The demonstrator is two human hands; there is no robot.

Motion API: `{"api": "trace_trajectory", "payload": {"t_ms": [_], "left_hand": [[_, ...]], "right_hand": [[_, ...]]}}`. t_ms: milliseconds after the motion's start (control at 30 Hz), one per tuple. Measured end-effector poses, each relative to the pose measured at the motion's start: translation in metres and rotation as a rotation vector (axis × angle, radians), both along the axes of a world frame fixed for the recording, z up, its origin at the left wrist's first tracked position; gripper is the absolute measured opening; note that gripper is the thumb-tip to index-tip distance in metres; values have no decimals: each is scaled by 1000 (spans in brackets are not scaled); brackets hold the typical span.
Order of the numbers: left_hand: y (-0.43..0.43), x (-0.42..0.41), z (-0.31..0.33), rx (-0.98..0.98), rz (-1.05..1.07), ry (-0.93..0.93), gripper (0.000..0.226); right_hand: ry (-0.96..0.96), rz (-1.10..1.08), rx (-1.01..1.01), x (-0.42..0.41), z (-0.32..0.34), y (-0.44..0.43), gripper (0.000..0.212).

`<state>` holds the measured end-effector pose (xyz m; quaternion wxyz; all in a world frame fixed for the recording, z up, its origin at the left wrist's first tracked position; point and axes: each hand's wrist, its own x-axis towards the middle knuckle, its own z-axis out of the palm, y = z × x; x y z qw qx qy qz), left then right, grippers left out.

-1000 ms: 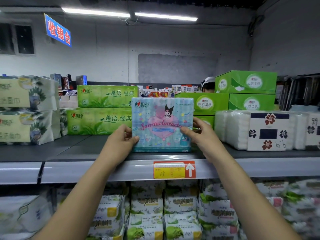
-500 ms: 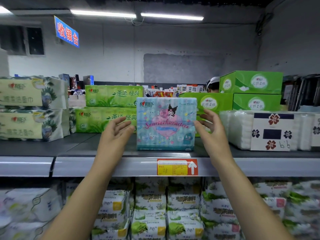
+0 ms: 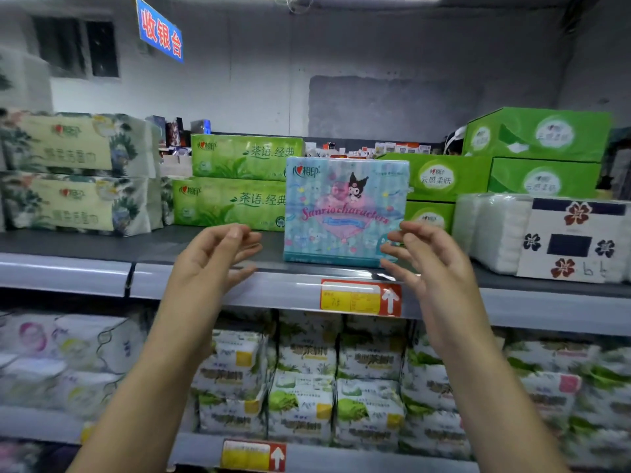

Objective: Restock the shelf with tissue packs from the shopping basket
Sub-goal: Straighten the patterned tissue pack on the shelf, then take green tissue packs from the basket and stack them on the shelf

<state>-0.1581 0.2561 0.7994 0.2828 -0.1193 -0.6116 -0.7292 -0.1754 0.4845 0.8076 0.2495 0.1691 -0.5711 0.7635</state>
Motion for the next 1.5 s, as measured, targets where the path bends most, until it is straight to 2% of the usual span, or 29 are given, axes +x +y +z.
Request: {"api": "trace_trajectory", "payload": {"t_ms": [233, 600, 867, 1200, 1500], "left_hand": [[-26, 27, -11, -18, 110, -22, 18], [-64, 62, -53, 50, 187, -157, 17], [-114, 77, -71, 0, 119, -183, 18], [-229, 87, -98, -16, 42, -301, 20], [-283, 77, -139, -12, -40, -448, 22]], "right_hand": [[-6, 162, -9, 9, -10, -28, 12], [-149, 249, 28, 18, -68, -68, 16], [-186, 162, 103, 45, -91, -100, 17], [-282, 74, 92, 74, -111, -203, 17], [-482, -8, 60, 98, -169, -261, 15]]}}
